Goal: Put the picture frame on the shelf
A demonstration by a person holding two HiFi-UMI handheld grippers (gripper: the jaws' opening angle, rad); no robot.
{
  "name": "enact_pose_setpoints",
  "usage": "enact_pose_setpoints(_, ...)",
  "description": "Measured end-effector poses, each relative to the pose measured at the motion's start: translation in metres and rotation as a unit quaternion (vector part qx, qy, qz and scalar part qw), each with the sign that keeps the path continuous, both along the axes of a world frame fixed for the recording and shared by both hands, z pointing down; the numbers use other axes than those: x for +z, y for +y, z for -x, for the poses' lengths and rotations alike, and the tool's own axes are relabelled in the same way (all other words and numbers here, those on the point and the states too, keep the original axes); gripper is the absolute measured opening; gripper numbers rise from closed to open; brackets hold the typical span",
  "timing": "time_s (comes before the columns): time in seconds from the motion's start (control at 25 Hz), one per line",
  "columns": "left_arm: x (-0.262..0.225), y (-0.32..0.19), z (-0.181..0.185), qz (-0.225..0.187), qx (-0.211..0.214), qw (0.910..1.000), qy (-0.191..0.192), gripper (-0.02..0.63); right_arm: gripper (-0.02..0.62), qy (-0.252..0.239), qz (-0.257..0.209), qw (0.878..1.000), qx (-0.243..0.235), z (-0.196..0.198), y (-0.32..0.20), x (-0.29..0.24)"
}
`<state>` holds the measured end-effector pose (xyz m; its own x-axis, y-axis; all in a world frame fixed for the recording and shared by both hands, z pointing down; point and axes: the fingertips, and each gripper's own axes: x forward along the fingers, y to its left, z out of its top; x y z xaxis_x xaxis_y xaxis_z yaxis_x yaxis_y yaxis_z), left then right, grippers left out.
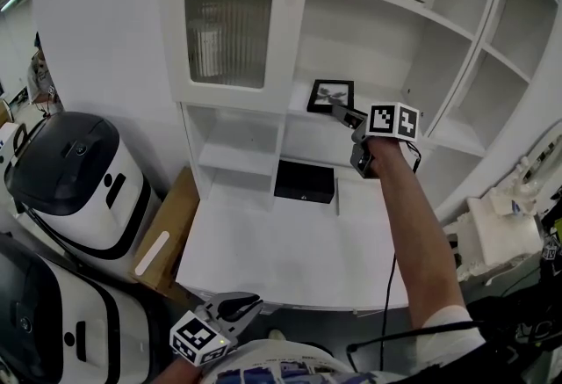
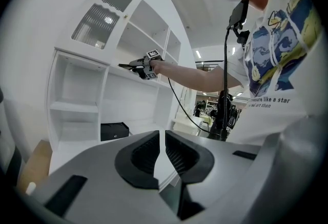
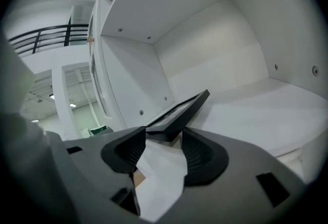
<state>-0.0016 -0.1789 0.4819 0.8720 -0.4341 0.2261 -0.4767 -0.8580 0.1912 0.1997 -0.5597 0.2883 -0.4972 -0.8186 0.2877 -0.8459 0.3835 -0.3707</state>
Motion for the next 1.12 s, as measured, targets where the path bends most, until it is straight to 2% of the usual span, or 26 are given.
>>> enact_pose_setpoints(0.16, 0.000, 0.000, 0.000, 0.002, 0.002, 1.0000, 0.000, 0.043, 0.249, 0.085, -0.011, 0.996, -0.001, -0.001, 0.000, 0.003)
enact_pose_setpoints(0.28, 0.000, 0.002, -0.002, 0.003, 0.006, 1.0000, 0.001, 0.043, 0.244, 0.151, -0.013, 0.988, -0.004, -0.002, 0.000, 0.005)
enact_pose_setpoints(0.52, 0.002, 0.002, -0.001, 0.002, 0.006, 1.0000, 0.001, 0.043, 0.238, 0.200, 0.001, 0.980, -0.015, -0.007, 0.002, 0.011)
enact_pose_setpoints(0.72, 0.003, 0.001, 0.001, 0.006, 0.004, 1.0000, 0.000, 0.043, 0.202, 0.298, 0.010, 0.954, -0.017, -0.018, 0.004, 0.019)
enact_pose_setpoints(1.0, 0.003, 0.003, -0.003, 0.007, 0.012, 0.9999, 0.001, 0.043, 0.176, 0.370, 0.021, 0.928, -0.030, -0.024, 0.008, 0.023)
enact_pose_setpoints(1.12, 0.004, 0.002, -0.002, 0.006, 0.012, 0.9999, 0.000, 0.043, 0.176, 0.408, 0.032, 0.912, -0.034, -0.030, 0.010, 0.024)
